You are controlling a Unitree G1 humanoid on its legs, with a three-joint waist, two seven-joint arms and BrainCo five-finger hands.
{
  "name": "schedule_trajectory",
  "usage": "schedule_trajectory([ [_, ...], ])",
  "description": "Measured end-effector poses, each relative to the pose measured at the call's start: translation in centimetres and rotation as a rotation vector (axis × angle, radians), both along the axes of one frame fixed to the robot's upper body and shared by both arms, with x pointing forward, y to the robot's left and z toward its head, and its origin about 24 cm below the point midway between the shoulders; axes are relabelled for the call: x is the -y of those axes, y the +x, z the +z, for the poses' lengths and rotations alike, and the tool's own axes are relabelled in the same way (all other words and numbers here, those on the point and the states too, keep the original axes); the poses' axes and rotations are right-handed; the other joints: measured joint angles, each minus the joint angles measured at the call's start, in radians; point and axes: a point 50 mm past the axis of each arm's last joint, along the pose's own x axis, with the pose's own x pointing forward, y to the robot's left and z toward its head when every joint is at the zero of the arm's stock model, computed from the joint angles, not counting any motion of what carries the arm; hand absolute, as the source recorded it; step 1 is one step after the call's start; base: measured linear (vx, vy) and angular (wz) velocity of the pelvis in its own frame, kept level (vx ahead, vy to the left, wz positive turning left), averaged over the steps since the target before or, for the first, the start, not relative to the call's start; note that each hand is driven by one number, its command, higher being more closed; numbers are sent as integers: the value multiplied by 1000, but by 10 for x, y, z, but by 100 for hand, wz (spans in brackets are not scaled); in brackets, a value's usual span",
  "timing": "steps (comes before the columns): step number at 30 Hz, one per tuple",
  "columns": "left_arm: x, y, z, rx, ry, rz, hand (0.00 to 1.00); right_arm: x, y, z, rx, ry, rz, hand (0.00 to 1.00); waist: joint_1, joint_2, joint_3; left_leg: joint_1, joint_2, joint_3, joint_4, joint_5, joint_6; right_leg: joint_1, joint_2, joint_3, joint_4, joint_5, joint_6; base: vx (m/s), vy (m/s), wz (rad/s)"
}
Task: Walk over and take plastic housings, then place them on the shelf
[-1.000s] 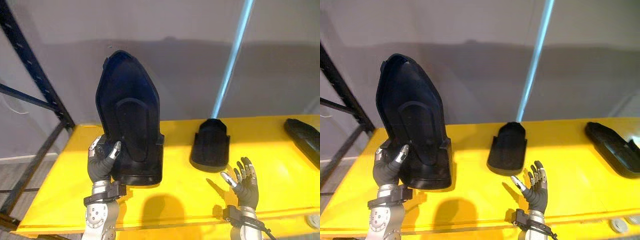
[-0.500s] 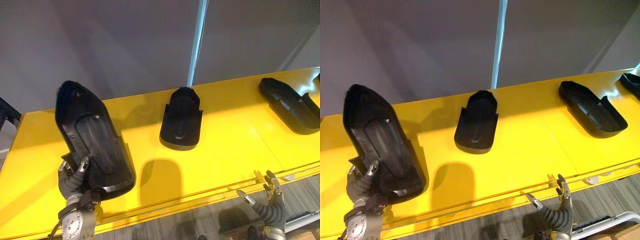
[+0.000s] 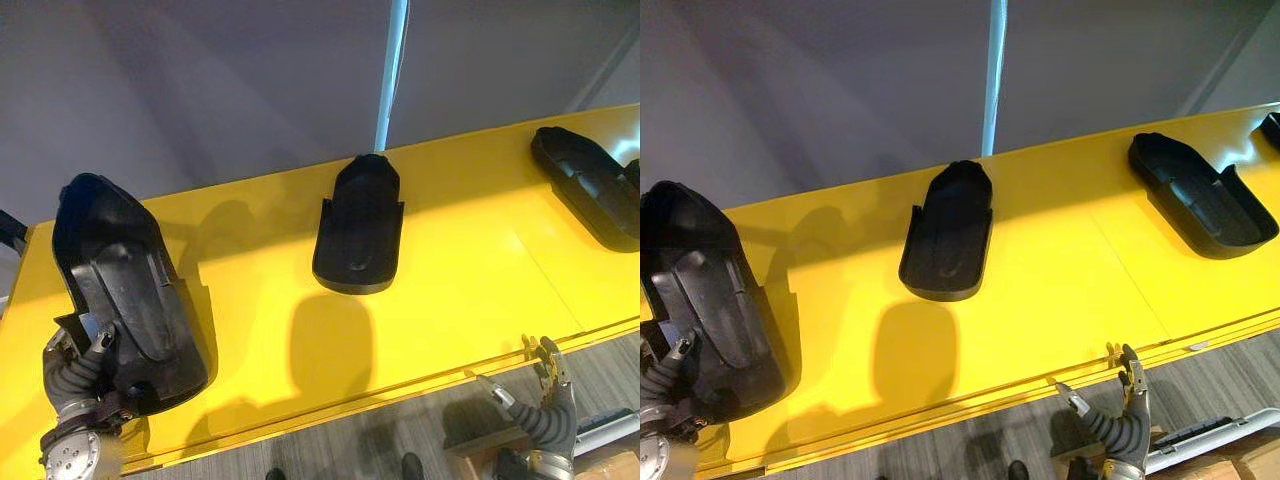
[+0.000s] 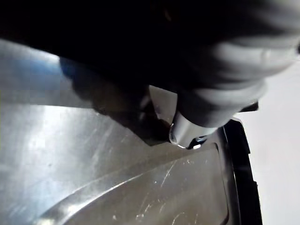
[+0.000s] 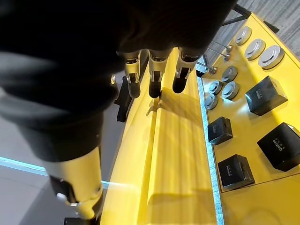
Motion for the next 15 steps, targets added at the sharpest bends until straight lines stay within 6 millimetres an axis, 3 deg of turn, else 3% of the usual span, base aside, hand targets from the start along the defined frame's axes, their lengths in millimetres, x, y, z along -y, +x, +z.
schedule_trajectory([
  [1,0,0,0,-2,4,1,100,4,-1,1,2,-7,-25,0,2,1,1,-1,0,0,0,0,0,-1,0,0,0,0,0,0,0,0],
  [4,-6,-3,-1,-14,19,12,100,46,-23,-11,-114,-86,-293,0,12,12,13,-3,0,4,-2,0,0,-6,1,6,0,0,0,10,-1,-2],
  [5,-12,-6,-3,-40,24,22,0,65,-39,-19,-186,-105,-419,0,7,20,18,-2,0,9,-4,0,0,-10,2,15,-1,0,0,28,-2,-9],
  [8,-22,-8,-6,-80,39,25,0,81,-56,-26,-253,-118,-541,0,-7,25,20,5,2,28,-7,0,0,-16,6,30,-1,0,0,27,-13,-16],
  [11,-26,-4,-6,-88,44,22,0,83,-62,-39,-308,-94,-556,0,-17,24,20,15,3,36,-11,-1,0,-16,7,47,1,1,-1,2,-13,-12],
  [15,-30,-4,-11,-107,28,42,0,82,-86,-95,-551,42,-584,0,-12,22,20,19,6,55,-4,-8,-9,-24,12,69,1,1,-1,-8,-19,-13],
])
